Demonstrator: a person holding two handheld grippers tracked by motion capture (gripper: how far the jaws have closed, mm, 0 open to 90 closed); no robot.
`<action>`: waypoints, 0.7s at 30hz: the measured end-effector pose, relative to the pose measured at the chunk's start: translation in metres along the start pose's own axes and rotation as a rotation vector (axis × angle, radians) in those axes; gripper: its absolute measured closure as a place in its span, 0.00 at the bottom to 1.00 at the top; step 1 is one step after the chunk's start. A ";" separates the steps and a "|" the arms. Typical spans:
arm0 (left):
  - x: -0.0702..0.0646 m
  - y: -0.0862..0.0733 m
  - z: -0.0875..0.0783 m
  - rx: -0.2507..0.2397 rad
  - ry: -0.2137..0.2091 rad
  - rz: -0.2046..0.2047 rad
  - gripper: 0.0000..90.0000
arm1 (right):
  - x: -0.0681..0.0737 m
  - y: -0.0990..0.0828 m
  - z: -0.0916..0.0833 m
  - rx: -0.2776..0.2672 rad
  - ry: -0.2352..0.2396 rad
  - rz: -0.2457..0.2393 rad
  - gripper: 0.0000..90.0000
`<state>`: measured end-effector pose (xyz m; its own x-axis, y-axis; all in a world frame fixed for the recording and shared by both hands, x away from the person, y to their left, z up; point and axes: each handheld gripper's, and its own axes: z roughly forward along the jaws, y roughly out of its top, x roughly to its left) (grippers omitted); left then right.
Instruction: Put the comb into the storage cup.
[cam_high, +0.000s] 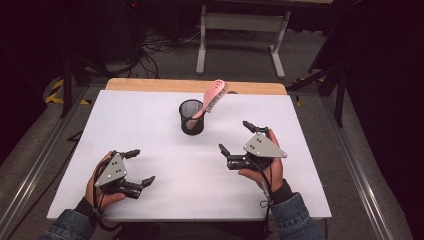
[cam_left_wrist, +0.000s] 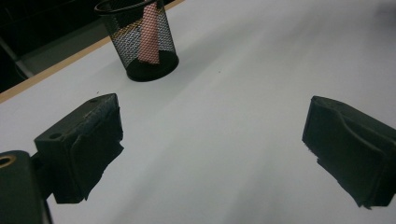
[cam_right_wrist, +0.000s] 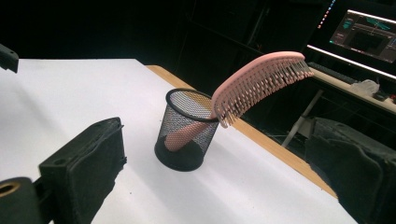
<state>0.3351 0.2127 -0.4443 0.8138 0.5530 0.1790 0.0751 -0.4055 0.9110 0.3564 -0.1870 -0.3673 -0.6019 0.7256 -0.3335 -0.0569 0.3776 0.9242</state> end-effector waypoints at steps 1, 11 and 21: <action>0.000 0.000 0.000 0.000 0.001 0.000 0.07 | 0.000 -0.001 -0.001 0.001 0.003 -0.003 0.06; 0.000 0.000 0.000 -0.001 0.001 0.001 0.06 | 0.001 -0.008 -0.009 0.006 -0.018 -0.040 0.06; -0.001 0.000 0.000 -0.001 0.002 0.002 0.06 | 0.003 -0.021 -0.016 0.032 -0.021 -0.056 0.06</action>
<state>0.3344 0.2126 -0.4442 0.8130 0.5532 0.1816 0.0730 -0.4063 0.9108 0.3428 -0.2015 -0.3844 -0.5813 0.7151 -0.3883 -0.0638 0.4357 0.8978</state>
